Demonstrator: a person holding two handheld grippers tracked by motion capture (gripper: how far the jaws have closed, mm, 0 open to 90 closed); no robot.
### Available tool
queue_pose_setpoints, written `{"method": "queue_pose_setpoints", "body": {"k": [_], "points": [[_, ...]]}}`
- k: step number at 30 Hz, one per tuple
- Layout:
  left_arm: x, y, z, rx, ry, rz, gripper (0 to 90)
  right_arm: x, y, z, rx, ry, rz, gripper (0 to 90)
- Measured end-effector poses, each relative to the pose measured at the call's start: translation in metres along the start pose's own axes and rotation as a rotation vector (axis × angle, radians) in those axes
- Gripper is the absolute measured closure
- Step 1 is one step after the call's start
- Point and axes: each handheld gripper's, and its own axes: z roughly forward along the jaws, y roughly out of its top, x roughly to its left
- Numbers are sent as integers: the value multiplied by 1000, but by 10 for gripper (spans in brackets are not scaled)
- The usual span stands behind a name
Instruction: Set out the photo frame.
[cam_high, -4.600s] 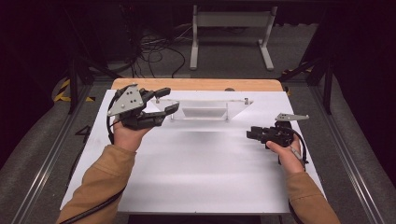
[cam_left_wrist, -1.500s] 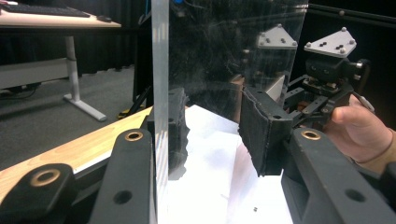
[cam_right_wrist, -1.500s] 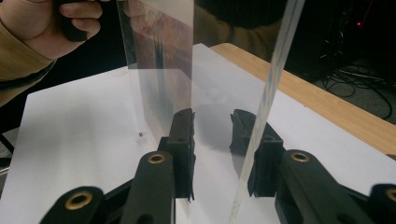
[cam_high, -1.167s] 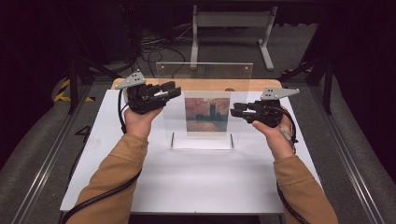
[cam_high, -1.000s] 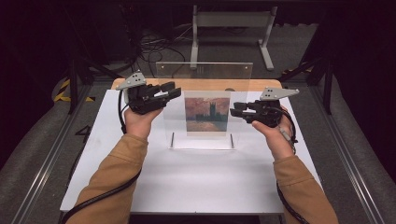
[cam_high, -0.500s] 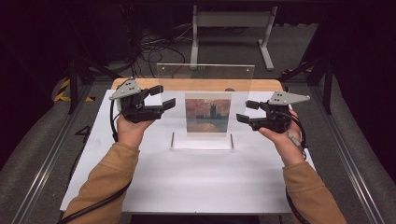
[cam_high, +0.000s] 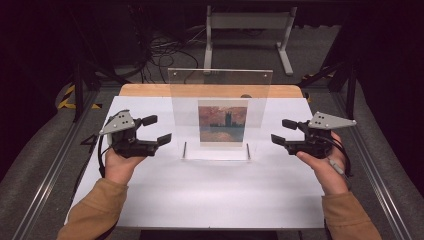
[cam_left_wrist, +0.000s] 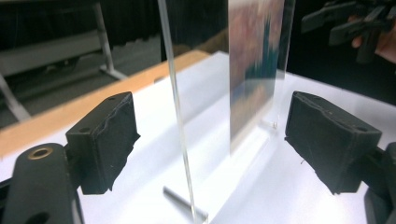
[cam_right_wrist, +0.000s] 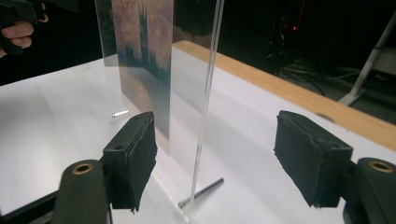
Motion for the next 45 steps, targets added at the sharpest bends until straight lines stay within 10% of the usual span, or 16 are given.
{"method": "queue_pose_setpoints", "body": {"k": [11, 27, 45], "points": [[1, -44, -26, 63, 79, -27, 173, 1, -30, -14, 31, -7, 26, 220], [4, -98, -28, 97, 83, -79, 155, -1, -70, -8, 68, -6, 98, 213], [16, -116, -17, 77, 135, -115, 130, -4, -107, 20, 143, -17, 94, 224]]}}
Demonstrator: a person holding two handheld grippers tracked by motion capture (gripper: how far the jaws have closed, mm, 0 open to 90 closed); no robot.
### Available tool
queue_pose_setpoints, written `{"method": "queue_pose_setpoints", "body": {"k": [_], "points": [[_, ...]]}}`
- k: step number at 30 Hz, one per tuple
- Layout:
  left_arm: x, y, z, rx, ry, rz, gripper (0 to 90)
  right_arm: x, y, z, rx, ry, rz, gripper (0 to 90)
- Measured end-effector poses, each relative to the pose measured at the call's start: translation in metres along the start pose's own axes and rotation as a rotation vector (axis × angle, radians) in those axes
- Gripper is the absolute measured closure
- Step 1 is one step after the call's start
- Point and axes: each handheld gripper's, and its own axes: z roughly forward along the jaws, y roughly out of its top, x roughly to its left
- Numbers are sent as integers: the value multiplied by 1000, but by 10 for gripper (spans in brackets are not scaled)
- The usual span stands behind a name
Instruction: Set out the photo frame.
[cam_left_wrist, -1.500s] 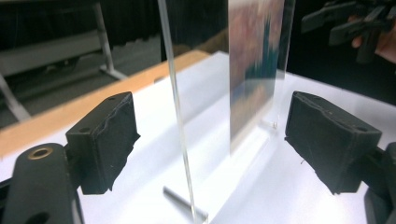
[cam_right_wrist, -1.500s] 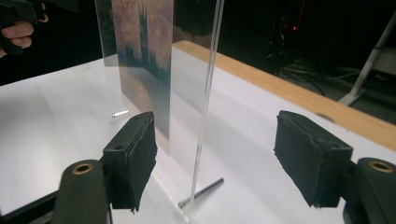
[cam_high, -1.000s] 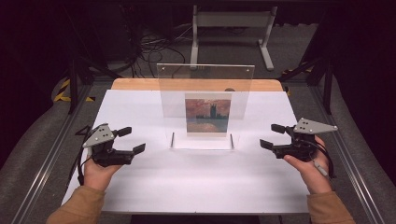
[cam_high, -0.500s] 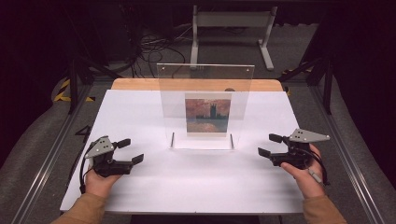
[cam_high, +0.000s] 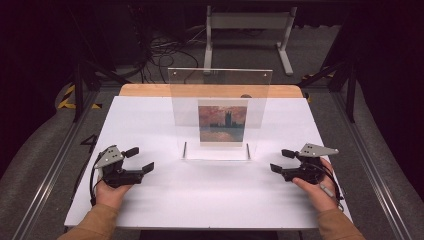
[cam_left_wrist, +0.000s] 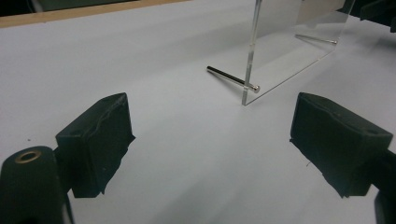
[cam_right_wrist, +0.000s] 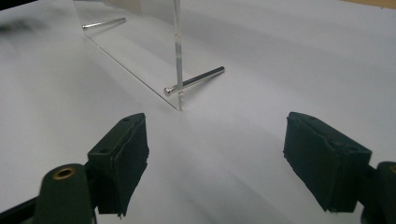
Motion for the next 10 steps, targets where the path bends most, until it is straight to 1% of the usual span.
{"method": "queue_pose_setpoints", "body": {"k": [2, 4, 7, 8, 10], "points": [[-1, 0, 1, 4, 0, 0, 130, 0, -1, 1, 6, -1, 4, 221], [-3, 0, 2, 11, 7, 20, 130, -1, -2, 2, 9, 1, 13, 219], [-5, 1, 4, 28, 4, 54, 131, -2, -2, 3, 6, 6, 25, 217], [-7, 1, 4, 26, 0, 50, 131, -2, -2, 3, 4, 5, 27, 215], [-7, 1, 4, 29, 0, 59, 131, -2, -2, 3, 4, 6, 28, 215]]}}
